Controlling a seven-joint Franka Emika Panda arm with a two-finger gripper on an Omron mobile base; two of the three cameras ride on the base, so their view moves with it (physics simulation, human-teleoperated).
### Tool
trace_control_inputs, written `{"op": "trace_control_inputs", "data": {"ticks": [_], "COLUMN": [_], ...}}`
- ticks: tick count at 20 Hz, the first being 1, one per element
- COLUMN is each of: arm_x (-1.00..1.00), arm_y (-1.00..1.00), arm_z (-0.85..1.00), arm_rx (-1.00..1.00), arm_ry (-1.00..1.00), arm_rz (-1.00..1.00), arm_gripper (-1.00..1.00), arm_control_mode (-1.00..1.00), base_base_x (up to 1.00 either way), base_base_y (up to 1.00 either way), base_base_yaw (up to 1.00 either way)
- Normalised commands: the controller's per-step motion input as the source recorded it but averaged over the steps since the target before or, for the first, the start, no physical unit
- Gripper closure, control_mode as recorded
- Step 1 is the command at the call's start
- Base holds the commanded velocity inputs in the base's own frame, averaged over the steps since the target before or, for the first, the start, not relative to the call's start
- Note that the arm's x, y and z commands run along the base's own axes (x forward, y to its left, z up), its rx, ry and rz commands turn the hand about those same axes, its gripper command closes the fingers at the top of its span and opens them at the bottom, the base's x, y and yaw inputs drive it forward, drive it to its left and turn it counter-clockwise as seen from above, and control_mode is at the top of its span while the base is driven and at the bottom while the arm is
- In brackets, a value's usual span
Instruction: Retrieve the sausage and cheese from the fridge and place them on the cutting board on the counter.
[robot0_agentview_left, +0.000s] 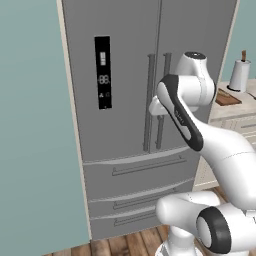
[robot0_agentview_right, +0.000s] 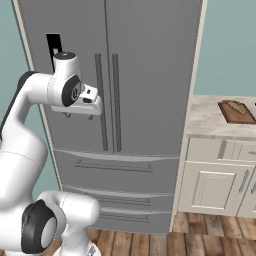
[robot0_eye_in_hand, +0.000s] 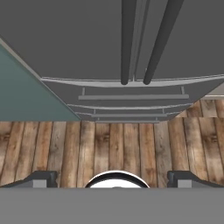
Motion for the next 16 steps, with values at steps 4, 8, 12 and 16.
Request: {"op": "trace_control_inputs", "data": {"ticks": [4, 8, 12, 16], "arm_x": [0.0, 0.0, 0.0, 0.0], "arm_y": [0.0, 0.0, 0.0, 0.0], "arm_z": [0.0, 0.0, 0.0, 0.0], "arm_rx": [0.0, 0.0, 0.0, 0.0], "arm_ry": [0.0, 0.0, 0.0, 0.0], "arm_rz": [0.0, 0.0, 0.0, 0.0], "arm_gripper": [-1.0, -1.0, -1.0, -1.0], "arm_control_mode": [1.0, 1.0, 1.0, 1.0], "base_base_x": [0.0, 0.0, 0.0, 0.0], "base_base_y": [0.0, 0.0, 0.0, 0.0], "base_base_yaw": [0.0, 0.0, 0.0, 0.0]}}
